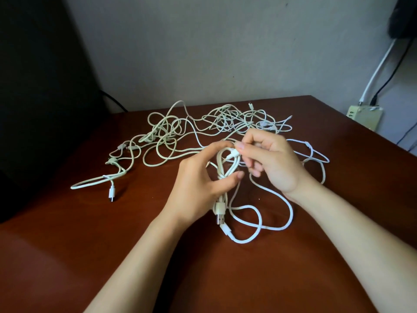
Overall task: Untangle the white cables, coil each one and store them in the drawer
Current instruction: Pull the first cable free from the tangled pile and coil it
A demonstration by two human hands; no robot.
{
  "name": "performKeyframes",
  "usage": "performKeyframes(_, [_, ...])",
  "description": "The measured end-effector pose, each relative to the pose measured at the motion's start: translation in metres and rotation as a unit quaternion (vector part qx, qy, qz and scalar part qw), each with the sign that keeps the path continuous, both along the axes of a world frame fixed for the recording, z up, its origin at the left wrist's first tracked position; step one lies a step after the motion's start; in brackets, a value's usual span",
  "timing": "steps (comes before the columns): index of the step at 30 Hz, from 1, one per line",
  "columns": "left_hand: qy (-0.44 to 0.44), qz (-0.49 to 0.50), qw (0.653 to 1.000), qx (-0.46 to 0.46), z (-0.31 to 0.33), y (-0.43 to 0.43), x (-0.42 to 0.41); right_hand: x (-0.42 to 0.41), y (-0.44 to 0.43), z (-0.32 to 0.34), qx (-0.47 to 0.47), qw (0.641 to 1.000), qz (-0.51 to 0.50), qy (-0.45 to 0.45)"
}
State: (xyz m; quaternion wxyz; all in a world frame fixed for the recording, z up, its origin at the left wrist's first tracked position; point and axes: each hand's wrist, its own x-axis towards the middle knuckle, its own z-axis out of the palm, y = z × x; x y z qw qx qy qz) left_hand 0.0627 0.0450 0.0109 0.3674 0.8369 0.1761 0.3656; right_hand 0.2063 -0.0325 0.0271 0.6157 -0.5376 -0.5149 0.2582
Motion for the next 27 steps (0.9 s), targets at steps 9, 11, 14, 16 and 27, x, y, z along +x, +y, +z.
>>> performKeyframes(9, [0.017, 0.002, 1.000, 0.019, 0.008, -0.009, 0.002, -0.004, -0.004, 0.003, -0.075, 0.990, -0.073, -0.098])
performKeyframes(11, [0.005, 0.001, 1.000, 0.010, 0.009, -0.011, 0.002, -0.006, -0.004, 0.004, -0.052, 0.991, -0.079, -0.097])
performKeyframes(14, [-0.014, 0.019, 0.998, -0.050, 0.006, -0.008, 0.002, -0.005, -0.003, 0.008, -0.026, 0.994, -0.103, -0.027])
performKeyframes(16, [-0.021, 0.019, 0.994, -0.107, 0.008, -0.006, 0.002, -0.002, -0.003, 0.011, -0.013, 0.993, -0.113, 0.031])
performKeyframes(27, [-0.084, -0.016, 0.935, -0.345, 0.008, 0.000, 0.002, 0.000, -0.002, 0.011, -0.026, 0.990, -0.064, 0.121])
